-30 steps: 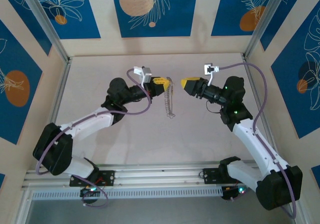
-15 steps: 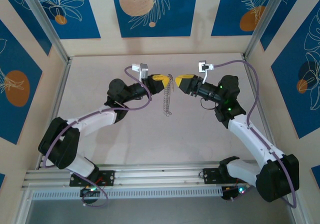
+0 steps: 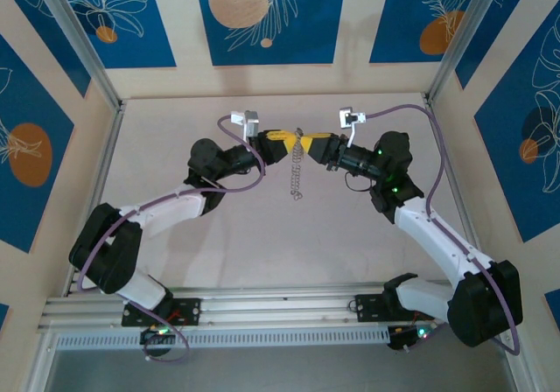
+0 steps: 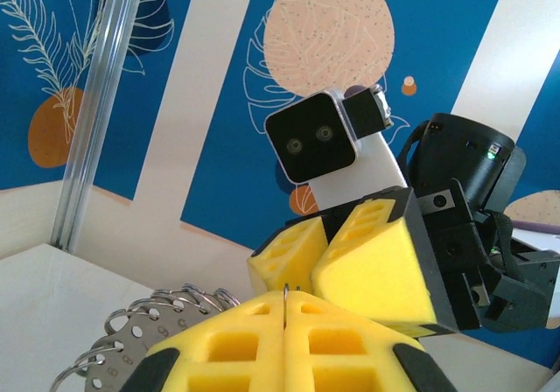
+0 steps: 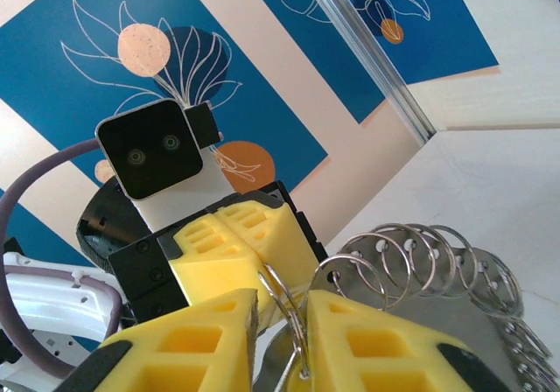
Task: Put the keys on the keyring
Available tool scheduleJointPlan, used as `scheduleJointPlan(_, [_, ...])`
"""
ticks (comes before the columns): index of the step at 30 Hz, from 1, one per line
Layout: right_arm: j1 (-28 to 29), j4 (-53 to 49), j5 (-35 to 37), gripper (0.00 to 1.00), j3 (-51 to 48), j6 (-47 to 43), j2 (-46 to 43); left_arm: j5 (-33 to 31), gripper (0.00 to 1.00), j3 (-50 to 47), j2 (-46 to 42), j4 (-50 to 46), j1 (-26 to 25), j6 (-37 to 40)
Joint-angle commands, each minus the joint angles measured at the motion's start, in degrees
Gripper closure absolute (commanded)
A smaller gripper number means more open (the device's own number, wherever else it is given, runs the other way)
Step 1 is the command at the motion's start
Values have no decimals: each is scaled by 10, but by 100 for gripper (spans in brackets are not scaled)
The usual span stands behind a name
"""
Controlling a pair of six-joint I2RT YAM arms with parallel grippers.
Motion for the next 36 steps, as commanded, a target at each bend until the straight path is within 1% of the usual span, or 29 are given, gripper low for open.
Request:
scheduleJointPlan(1, [6, 9, -7, 80, -7, -3, 2, 5, 100, -1, -1, 47, 6, -7])
scheduleJointPlan(4, [7, 8, -9, 82, -7, -3, 4, 4, 100, 0, -2, 47, 6, -8])
scheduleJointPlan(23, [18, 1, -7, 82, 9, -9, 20, 6, 100, -1, -5, 39, 6, -11])
scheduleJointPlan(26, [18, 1, -7, 89, 13, -9, 22, 6, 100, -2, -6, 38, 6, -11])
scheduleJointPlan(30, [18, -3, -7, 100, 18, -13, 24, 5, 100, -6, -7, 37, 6, -9])
scheduleJointPlan(36, [11, -21, -6, 100, 25, -23, 23, 6, 100, -7, -12, 27, 9, -3])
